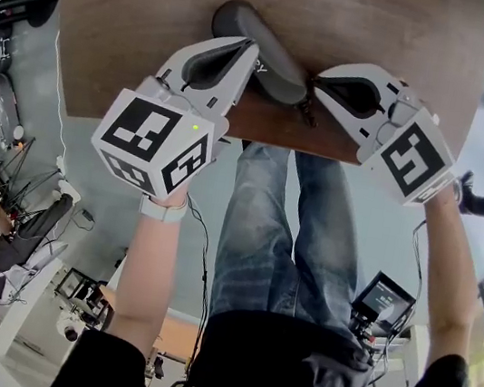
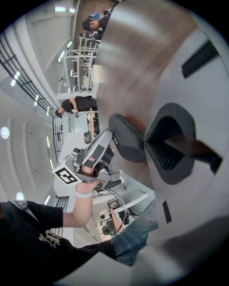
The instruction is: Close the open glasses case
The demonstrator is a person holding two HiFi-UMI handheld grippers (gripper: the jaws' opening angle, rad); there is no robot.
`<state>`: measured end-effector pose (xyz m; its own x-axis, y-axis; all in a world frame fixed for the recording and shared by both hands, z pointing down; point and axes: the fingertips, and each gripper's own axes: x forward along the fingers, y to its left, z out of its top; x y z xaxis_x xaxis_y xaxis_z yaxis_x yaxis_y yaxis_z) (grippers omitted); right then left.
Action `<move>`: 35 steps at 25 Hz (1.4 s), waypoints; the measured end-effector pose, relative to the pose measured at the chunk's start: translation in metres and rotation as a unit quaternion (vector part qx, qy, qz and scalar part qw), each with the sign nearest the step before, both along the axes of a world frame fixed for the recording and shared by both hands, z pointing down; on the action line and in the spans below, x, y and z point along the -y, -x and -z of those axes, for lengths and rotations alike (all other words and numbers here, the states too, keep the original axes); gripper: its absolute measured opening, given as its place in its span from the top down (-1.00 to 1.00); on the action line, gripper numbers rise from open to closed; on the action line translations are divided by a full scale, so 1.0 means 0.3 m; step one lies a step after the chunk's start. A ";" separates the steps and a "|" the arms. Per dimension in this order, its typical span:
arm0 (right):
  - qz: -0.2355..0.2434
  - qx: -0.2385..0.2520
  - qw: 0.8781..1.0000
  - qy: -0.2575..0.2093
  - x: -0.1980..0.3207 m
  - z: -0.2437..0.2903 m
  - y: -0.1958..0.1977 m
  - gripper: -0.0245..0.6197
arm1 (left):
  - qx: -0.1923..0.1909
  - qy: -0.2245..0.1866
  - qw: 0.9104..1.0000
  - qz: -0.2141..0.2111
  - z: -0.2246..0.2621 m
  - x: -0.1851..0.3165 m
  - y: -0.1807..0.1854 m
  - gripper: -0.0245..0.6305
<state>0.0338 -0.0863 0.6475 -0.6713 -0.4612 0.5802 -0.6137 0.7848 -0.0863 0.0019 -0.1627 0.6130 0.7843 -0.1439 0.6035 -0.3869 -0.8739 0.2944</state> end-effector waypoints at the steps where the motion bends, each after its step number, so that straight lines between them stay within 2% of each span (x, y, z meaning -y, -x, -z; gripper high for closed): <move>1: 0.003 -0.001 1.000 -0.002 0.000 0.001 0.003 0.96 | 0.000 0.000 1.000 0.000 0.000 0.000 0.000 0.91; 6: 0.000 -0.013 1.000 0.002 -0.009 -0.004 -0.010 0.96 | -0.003 -0.001 1.000 -0.002 0.005 0.001 -0.003 0.91; 9: 0.008 -0.044 0.999 -0.004 -0.010 -0.017 -0.005 0.96 | -0.003 -0.001 1.000 -0.003 0.007 0.002 -0.003 0.91; 12: 0.025 -0.083 0.996 -0.020 -0.009 -0.031 0.001 0.82 | -0.004 0.000 1.000 -0.004 0.008 0.002 -0.004 0.91; 17: 0.074 -0.130 0.988 -0.038 -0.001 -0.049 -0.006 0.76 | -0.007 0.000 1.000 -0.005 0.012 0.000 -0.009 0.91; 20: 0.108 -0.133 0.984 -0.044 0.007 -0.049 0.012 0.77 | -0.007 -0.001 1.000 -0.004 0.011 0.003 -0.006 0.91; 22: 0.119 -0.140 0.982 -0.047 0.008 -0.049 0.014 0.93 | -0.005 -0.002 1.000 -0.005 0.010 0.002 -0.005 0.91; 27: 0.103 -0.137 0.984 -0.044 0.008 -0.041 0.010 0.96 | 0.001 -0.004 1.000 -0.005 0.006 0.001 -0.002 0.91; 35: 0.119 -0.162 0.979 -0.037 -0.025 -0.034 0.025 0.97 | -0.001 -0.003 1.000 0.006 0.011 0.008 -0.002 0.91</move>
